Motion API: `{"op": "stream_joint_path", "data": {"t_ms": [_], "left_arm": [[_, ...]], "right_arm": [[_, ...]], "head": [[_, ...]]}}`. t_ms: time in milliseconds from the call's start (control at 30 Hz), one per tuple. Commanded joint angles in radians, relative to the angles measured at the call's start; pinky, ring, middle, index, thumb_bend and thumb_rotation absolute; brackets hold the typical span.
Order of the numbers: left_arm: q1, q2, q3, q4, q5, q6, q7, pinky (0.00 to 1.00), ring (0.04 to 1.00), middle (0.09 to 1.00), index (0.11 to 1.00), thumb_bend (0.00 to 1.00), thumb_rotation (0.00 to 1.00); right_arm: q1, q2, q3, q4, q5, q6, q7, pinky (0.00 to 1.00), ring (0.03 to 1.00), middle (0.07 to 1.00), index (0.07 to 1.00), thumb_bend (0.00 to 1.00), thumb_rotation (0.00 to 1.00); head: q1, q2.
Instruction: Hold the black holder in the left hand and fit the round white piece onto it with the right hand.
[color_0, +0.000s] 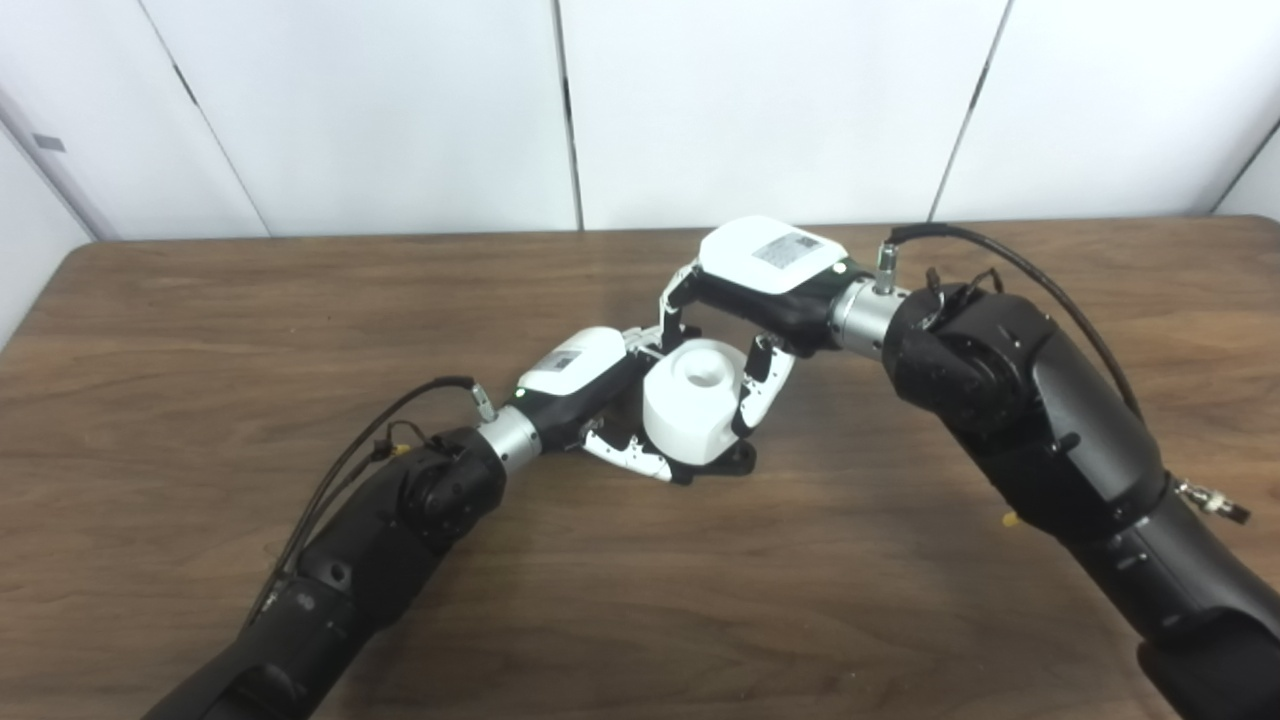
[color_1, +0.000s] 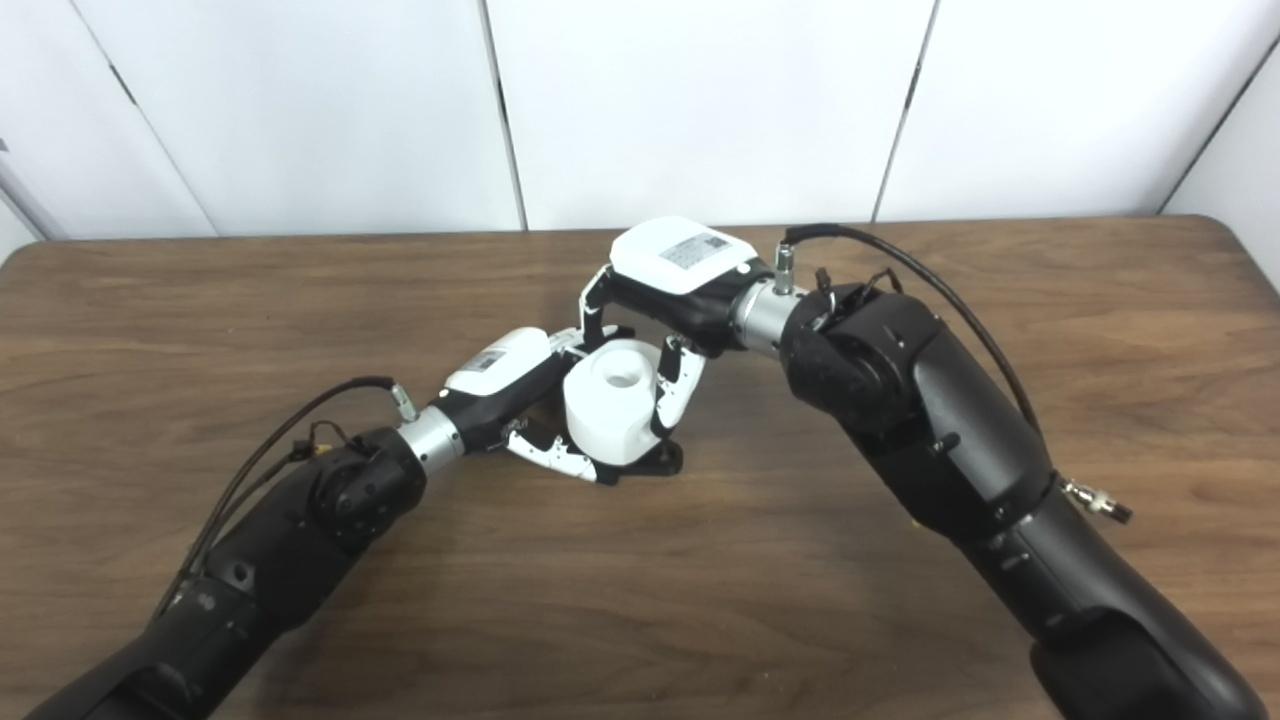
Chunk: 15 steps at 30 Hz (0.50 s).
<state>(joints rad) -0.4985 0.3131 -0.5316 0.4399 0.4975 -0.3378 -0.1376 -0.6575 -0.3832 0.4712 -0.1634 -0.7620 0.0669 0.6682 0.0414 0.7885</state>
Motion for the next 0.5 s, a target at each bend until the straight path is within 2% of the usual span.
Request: {"op": "stream_joint_path", "data": {"t_ms": [0, 467], "left_arm": [[0.048, 0.028, -0.038, 0.029, 0.050, 0.049, -0.095, 0.95, 0.970, 0.965, 0.479, 0.52, 0.07], [0.046, 0.028, -0.039, 0.029, 0.051, 0.049, -0.097, 0.95, 0.970, 0.968, 0.479, 0.52, 0.08]], "right_arm": [[-0.013, -0.027, -0.008, 0.000, -0.024, -0.009, 0.003, 0.86, 0.795, 0.738, 0.479, 0.52, 0.14], [-0.011, -0.029, -0.011, 0.000, -0.013, -0.011, 0.010, 0.85, 0.784, 0.733, 0.481, 0.52, 0.15]], "head": [[0.000, 0.001], [0.001, 0.004]]}}
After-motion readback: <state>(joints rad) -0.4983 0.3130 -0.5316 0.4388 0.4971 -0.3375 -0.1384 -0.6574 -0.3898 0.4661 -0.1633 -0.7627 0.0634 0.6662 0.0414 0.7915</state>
